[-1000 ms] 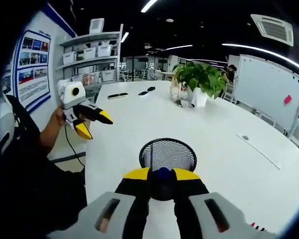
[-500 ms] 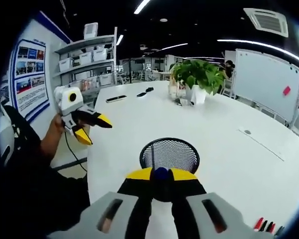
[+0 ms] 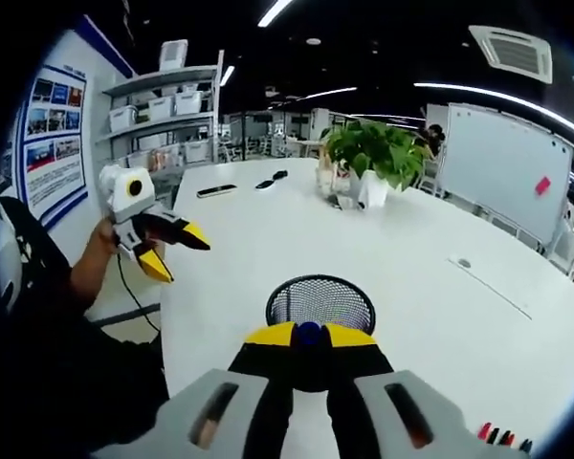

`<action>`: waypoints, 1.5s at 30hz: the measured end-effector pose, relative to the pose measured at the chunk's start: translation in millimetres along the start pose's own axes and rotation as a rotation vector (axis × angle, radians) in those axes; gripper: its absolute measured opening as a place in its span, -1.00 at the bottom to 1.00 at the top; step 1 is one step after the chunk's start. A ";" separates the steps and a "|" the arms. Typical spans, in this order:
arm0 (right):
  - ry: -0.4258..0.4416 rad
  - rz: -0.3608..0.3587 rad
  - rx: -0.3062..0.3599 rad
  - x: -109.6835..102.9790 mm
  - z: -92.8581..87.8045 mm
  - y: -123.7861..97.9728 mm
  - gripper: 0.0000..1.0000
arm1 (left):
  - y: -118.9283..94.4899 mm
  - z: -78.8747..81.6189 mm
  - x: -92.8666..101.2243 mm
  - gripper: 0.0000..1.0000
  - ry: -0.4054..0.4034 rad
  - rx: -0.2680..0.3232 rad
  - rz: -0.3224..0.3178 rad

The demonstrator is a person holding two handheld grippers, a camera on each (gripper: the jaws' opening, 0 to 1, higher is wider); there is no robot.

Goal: Pick up the whiteboard markers from the pen holder and place them facing the whiteboard neatly

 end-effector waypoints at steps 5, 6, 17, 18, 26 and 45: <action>-0.006 -0.023 0.048 2.1 8.6 -16.7 -0.74 | -0.6 2.9 1.8 -0.13 0.006 0.008 -0.001; -0.003 -0.027 0.057 2.8 9.5 -19.8 -0.74 | -0.5 3.1 1.9 -0.13 0.007 0.009 -0.001; 0.038 -0.065 0.176 8.0 11.4 -58.4 -0.74 | -1.2 4.1 1.2 -0.13 0.008 0.012 0.004; 0.045 -0.067 0.191 8.2 11.6 -61.4 -0.74 | -1.4 4.4 1.2 -0.13 0.009 0.013 0.004; 0.039 -0.080 0.273 -0.5 8.3 -75.5 -0.74 | -3.4 5.2 1.5 -0.13 0.011 0.018 0.007; 0.058 -0.121 0.380 -9.3 -4.2 -93.5 -0.74 | -1.4 4.0 -0.5 -0.14 0.002 0.023 0.015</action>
Point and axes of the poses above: the point that each gripper's makers call its tool centre point, and the gripper's own axes: y roughly forward along the fingers, x roughly to its right, z roughly out of its top, the point moved 2 cm from there along -y, roughly backward along the fingers, and after that the axes turned 11 degrees about -x, right-handed, at the moved point
